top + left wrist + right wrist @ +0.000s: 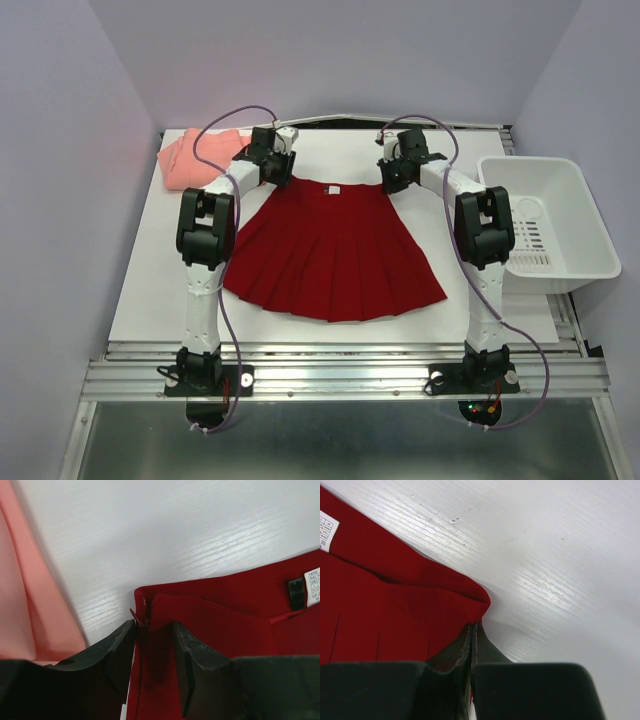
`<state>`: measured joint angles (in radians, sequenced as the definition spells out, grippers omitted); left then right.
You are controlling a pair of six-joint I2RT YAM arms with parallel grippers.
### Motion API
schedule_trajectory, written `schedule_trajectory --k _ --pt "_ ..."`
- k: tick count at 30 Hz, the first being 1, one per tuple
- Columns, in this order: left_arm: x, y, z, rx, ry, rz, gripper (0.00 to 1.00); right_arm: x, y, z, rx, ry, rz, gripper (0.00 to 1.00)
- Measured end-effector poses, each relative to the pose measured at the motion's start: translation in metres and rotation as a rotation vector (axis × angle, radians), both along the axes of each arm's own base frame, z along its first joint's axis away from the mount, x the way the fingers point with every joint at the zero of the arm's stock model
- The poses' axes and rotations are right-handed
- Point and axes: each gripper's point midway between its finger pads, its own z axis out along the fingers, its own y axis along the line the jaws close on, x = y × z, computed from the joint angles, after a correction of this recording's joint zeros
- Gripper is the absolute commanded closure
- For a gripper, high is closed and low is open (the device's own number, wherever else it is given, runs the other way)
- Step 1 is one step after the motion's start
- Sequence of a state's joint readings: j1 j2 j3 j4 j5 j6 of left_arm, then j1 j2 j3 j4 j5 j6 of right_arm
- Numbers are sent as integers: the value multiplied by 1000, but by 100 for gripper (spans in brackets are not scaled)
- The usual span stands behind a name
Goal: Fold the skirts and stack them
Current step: Flatten the skirt out
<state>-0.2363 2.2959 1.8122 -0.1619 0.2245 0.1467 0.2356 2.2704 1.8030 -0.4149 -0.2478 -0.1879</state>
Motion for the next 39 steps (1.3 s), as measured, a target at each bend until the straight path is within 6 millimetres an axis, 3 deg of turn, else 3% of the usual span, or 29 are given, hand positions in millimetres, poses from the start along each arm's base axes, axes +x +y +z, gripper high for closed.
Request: schedule_trajectory --k 3,6,11,13,17,20,21,22,23,26,28,32,35,39 --pt "0 -1 0 -4 1 1 77 0 0 0 1 0 1 99" --pt "0 -1 0 -8 3 3 100 -1 0 0 2 -1 4 99" --pt "-5 1 -2 -44 7 16 100 -7 -7 1 12 10 -6 99" --pt "-21 7 -1 -69 28 32 100 -13 -13 2 28 25 -14 99" --pt "-50 21 20 -121 46 67 100 -33 -34 7 69 59 -33 99" --pt "-63 20 37 -152 30 71 100 -41 -36 8 87 68 -26 99" --pt "-64 20 41 -156 24 73 96 -42 -35 6 89 72 -24 99" --pt "-64 19 42 -163 21 70 83 -44 -34 4 97 79 -18 99" --pt "-64 19 42 -166 19 71 76 -46 -33 2 103 88 -14 95" --pt "-67 18 36 -176 39 68 57 -49 -28 -1 121 106 5 54" --pt "-66 19 36 -178 39 69 47 -48 -29 -2 121 116 1 38" --pt "-63 26 36 -160 24 76 36 -42 -35 6 112 109 -19 34" --pt "-61 34 42 -122 -2 79 36 -33 -38 18 91 69 -25 34" --pt "-70 42 72 -82 -51 59 39 -38 -41 28 68 68 -6 37"
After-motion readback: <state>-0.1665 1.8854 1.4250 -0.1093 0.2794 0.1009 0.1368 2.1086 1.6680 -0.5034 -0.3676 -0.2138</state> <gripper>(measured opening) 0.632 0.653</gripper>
